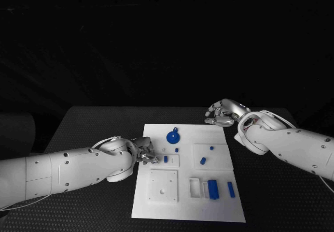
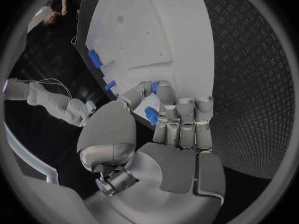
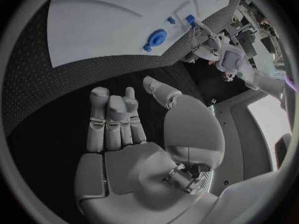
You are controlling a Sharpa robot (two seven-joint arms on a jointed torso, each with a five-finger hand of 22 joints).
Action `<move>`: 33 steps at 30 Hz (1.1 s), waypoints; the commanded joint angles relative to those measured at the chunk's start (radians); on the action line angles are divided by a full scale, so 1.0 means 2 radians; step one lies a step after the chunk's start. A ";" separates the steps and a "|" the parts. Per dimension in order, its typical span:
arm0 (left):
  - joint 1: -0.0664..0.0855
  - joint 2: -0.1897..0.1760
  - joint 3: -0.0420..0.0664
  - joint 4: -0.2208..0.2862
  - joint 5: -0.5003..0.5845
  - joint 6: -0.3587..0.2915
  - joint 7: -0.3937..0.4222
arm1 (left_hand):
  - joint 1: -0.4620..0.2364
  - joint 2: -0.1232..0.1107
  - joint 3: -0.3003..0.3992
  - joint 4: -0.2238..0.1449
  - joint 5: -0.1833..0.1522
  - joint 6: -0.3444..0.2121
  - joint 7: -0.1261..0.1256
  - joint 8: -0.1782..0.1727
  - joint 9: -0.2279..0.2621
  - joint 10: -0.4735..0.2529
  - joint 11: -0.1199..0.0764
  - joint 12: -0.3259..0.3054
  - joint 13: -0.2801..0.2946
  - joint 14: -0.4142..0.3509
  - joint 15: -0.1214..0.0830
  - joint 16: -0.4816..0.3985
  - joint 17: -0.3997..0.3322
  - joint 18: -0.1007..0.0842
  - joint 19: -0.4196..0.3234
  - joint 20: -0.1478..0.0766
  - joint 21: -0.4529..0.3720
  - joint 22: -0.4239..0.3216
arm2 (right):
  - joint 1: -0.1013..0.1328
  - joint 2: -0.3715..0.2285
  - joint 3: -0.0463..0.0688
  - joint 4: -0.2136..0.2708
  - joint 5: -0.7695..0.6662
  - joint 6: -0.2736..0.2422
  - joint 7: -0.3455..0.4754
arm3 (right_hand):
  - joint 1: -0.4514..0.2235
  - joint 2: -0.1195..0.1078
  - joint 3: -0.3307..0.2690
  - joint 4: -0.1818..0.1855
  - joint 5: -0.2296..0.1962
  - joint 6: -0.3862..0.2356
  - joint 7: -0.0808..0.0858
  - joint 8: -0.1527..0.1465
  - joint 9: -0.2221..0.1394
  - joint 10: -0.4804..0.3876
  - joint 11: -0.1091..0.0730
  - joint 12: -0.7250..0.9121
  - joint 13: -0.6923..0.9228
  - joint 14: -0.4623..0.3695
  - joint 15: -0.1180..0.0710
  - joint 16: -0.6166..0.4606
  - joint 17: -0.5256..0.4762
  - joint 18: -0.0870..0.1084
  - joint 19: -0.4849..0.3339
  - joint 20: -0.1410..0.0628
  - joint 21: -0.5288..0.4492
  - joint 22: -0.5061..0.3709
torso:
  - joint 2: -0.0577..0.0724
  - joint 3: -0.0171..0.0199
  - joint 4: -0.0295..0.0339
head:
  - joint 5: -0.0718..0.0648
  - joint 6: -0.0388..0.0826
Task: Assemble the parts on the task board
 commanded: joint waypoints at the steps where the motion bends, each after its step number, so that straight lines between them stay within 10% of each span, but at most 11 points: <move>1: -0.003 0.004 -0.002 0.002 0.006 0.012 0.007 | 0.008 0.007 0.003 0.001 0.000 0.030 -0.032 0.000 -0.001 0.016 -0.039 0.001 -0.001 0.039 -0.048 0.000 -0.001 0.012 0.003 -0.066 -0.003 0.001 | 0.000 0.000 0.000 0.000 0.000 0.005 0.005 | -0.005 0.000 -0.002 0.000 0.002 0.001 0.004 -0.003 0.000 -0.005 0.000 -0.002 0.000 -0.001 -0.001 -0.003 0.000 0.020 0.000 -0.002 -0.002 0.007 | 0.000 0.0002 -0.0004 | 0.000 0.001; 13: -0.003 0.007 -0.002 -0.001 0.010 0.002 0.008 | -0.004 0.023 -0.004 0.016 -0.004 0.027 -0.031 0.001 -0.001 0.015 -0.038 0.000 -0.004 0.038 -0.049 -0.001 -0.003 0.011 0.003 -0.065 -0.005 0.001 | 0.000 0.000 0.000 0.000 0.000 0.005 0.005 | -0.005 0.000 -0.002 0.000 0.002 0.001 0.004 -0.003 0.000 -0.005 0.000 -0.002 -0.001 -0.001 -0.001 -0.003 0.000 0.020 0.000 -0.002 -0.002 0.007 | 0.001 0.0001 -0.0008 | -0.001 0.002; 26: -0.003 0.008 -0.001 -0.007 0.020 0.000 0.008 | -0.001 0.038 0.000 0.023 -0.087 0.010 -0.027 -0.005 0.010 0.015 -0.035 -0.006 -0.014 0.036 -0.050 -0.006 -0.009 0.012 0.002 -0.066 -0.010 0.003 | -0.001 0.000 0.000 0.000 0.000 0.006 0.005 | -0.005 0.000 -0.002 0.000 0.003 0.001 0.004 -0.003 0.000 -0.005 0.000 -0.002 -0.001 -0.001 -0.001 -0.003 0.000 0.020 0.000 -0.002 -0.002 0.007 | 0.001 0.0001 -0.0004 | -0.002 0.000; 33: -0.003 0.006 -0.001 -0.006 0.026 0.003 0.008 | 0.000 0.040 0.002 0.027 -0.093 0.000 -0.024 -0.014 0.013 0.014 -0.032 -0.008 -0.017 0.035 -0.048 -0.008 -0.011 0.012 0.001 -0.065 -0.011 0.003 | -0.001 -0.001 0.000 0.000 0.000 0.007 0.005 | -0.005 0.000 -0.002 0.000 0.003 0.001 0.004 -0.003 0.000 -0.005 0.000 -0.002 -0.001 -0.001 -0.001 -0.003 0.000 0.020 0.000 -0.002 -0.002 0.007 | 0.000 -0.0001 -0.0005 | -0.003 -0.001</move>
